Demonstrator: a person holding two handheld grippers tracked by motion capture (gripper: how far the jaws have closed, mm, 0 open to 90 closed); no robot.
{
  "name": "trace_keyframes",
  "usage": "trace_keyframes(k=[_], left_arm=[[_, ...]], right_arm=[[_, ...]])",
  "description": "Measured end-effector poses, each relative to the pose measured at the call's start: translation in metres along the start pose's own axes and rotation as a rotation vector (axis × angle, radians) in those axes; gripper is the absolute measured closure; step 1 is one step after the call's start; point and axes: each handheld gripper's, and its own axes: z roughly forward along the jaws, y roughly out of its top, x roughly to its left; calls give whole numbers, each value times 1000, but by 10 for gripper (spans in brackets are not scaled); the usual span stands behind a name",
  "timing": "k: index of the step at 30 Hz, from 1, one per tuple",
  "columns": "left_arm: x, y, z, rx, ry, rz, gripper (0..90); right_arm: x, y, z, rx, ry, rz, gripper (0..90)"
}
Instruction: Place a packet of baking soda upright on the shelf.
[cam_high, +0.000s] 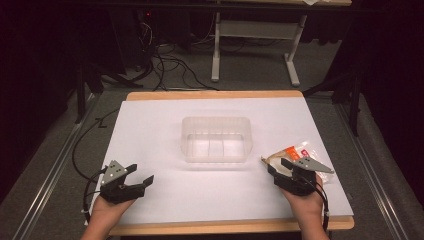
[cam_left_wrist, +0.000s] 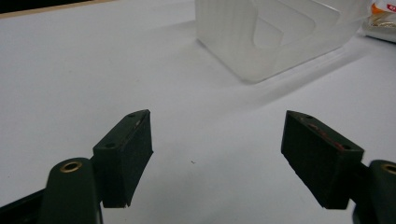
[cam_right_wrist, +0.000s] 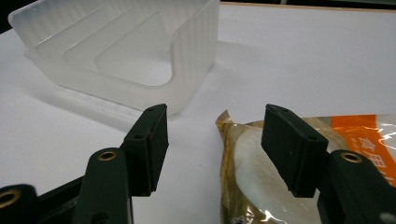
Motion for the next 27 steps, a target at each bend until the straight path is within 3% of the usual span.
trace_keyframes(k=[4,14,23,27], left_arm=[[1,0,1,3,2,7,252],[0,0,0,6,3,18,252],[0,-1,3,23,6,24,252],[0,-1,3,24,8,24,252]], right_arm=[[-3,0,-1,-11,2,26,413],[-7,-1,-3,-7,-16,11,411],[-24,-2,-9,-6,-78,4,392],[-39,-4,-14,-4,-125,13,386]])
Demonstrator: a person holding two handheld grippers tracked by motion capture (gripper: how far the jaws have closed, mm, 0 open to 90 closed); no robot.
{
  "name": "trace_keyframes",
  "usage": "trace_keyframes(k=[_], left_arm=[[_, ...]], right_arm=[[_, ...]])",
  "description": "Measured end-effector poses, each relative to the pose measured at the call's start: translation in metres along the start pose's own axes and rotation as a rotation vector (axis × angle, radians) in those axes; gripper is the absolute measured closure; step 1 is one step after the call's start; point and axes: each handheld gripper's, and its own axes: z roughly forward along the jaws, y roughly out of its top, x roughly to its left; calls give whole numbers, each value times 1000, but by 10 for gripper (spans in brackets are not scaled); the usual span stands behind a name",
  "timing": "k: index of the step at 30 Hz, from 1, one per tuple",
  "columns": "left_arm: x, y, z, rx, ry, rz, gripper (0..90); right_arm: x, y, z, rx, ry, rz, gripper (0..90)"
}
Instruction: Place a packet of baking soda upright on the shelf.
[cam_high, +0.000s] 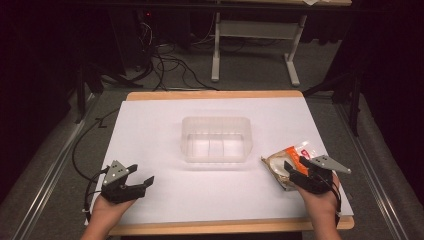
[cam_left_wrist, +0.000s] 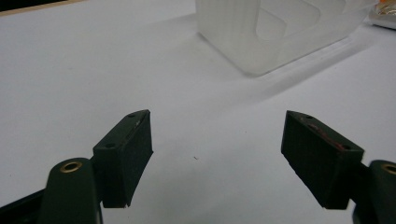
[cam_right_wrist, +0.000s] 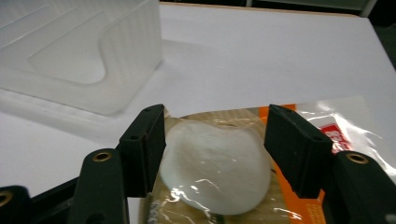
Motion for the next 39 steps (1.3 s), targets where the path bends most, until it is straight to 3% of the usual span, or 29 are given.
trace_keyframes(k=[4,8,11,16,25,28,31,32,33,39], left_arm=[[1,0,1,1,5,-13,251],[2,-1,2,1,8,-22,250],[1,0,4,7,0,-3,250],[-2,1,0,2,-15,35,250],[-3,1,1,3,-16,34,250],[-4,1,2,6,-15,33,250],[-5,1,2,10,-11,39,250],[-5,1,3,10,-11,38,250],[-5,1,2,10,-10,38,250],[-4,1,1,9,-12,35,250]], right_arm=[[-12,-4,-2,17,-64,-15,375],[-22,-8,-3,29,-80,18,363],[-36,-9,-3,34,-113,63,350],[-46,-9,-6,34,-152,67,325],[-68,-16,-12,65,-213,148,266],[-76,-21,-11,88,-228,181,265],[-89,-33,-8,144,-221,248,330],[-89,-33,-8,144,-221,248,330],[-95,-39,-6,168,-206,296,378],[-98,-46,-4,182,-194,344,450]])
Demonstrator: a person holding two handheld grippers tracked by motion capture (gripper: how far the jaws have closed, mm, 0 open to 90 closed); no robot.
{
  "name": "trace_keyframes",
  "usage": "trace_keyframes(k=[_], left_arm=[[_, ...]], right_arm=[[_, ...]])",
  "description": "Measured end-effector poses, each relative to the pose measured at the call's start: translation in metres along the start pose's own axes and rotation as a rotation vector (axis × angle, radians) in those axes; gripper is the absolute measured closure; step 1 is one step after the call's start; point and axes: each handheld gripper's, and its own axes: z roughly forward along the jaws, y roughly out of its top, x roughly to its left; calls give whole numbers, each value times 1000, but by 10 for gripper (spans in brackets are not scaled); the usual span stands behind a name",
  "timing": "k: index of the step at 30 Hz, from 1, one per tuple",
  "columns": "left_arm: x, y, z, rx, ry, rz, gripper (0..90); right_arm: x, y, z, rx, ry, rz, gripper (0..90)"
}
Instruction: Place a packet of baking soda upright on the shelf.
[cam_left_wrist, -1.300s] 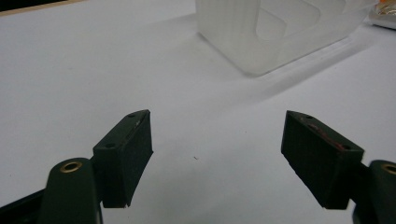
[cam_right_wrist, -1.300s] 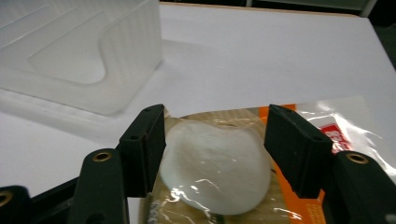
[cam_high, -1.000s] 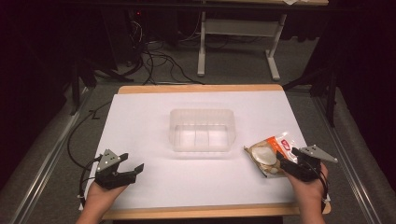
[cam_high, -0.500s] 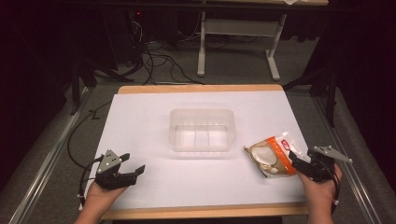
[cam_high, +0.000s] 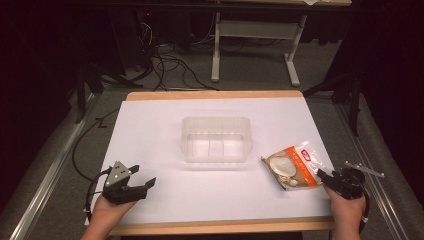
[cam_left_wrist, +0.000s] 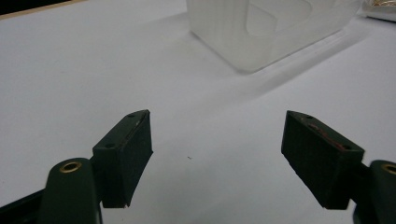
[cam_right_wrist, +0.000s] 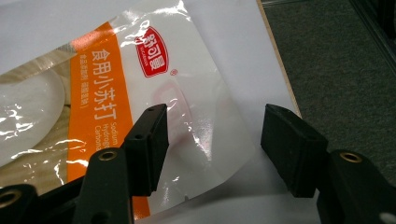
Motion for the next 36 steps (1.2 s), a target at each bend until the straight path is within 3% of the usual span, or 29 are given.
trace_keyframes(k=[1,2,6,12,16,21,25,28,31,32,36], left_arm=[[0,0,0,-2,0,-3,250],[0,0,0,2,0,0,250],[-1,0,2,6,0,7,250],[-2,0,3,16,0,22,250],[-3,0,3,17,0,26,250],[-3,0,2,17,2,26,250],[-4,0,4,25,0,31,250],[-5,0,4,24,2,37,250],[-5,0,4,26,3,39,250],[-5,0,4,28,3,38,250],[-5,0,4,30,2,41,250]], right_arm=[[0,0,0,0,0,0,450],[0,-1,1,4,53,6,531],[2,-1,1,7,90,4,625],[4,3,-7,-41,190,4,731],[11,3,-6,-31,175,-32,696],[15,2,1,12,121,-52,617],[14,2,3,25,120,-41,665],[13,2,2,30,122,-39,773],[13,6,-5,-11,132,-55,898],[15,9,-11,-52,157,-59,900],[22,12,-21,-112,188,-77,900]])
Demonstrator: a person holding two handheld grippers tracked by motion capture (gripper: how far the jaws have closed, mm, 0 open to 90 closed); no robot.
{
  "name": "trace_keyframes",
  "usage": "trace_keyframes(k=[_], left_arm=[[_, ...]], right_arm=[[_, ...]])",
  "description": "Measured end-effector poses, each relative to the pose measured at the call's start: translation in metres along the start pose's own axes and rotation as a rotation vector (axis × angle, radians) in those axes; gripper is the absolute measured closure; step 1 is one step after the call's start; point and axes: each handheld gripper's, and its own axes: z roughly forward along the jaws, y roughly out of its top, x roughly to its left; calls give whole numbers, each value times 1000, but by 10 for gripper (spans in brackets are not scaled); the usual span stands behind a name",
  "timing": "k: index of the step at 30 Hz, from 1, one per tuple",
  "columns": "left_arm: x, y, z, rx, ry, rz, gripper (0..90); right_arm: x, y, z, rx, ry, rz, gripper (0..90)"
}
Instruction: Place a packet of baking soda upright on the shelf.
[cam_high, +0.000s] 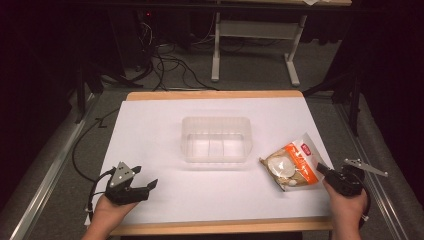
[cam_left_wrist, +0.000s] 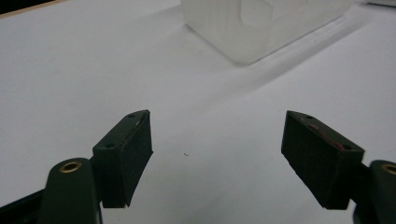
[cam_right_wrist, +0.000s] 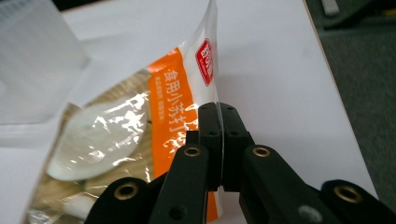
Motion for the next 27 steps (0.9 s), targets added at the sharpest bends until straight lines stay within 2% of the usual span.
trace_keyframes(k=[3,6,8,10,11,14,18,20,21,24,27], left_arm=[[0,0,0,1,1,3,250],[0,0,0,2,2,4,250],[0,0,0,1,2,2,250],[0,0,1,3,2,3,250],[0,0,1,3,2,2,250],[0,0,2,9,4,2,250],[1,-1,2,8,9,-6,250],[2,-1,2,5,14,-7,250],[2,-1,2,5,18,-9,250],[3,-1,1,1,25,-14,249],[3,-1,1,1,28,-14,249]], right_arm=[[14,7,-10,-79,35,-47,900],[23,11,-17,-120,66,-61,900],[25,12,-19,-135,82,-61,900],[31,14,-24,-159,116,-55,900],[37,17,-27,-175,148,-63,900],[43,20,-29,-184,164,-83,900],[64,28,-36,-232,162,-146,900],[67,29,-37,-239,159,-154,900],[73,31,-38,-261,145,-175,900],[77,33,-37,-280,141,-174,900],[84,36,-34,-298,110,-203,900]])
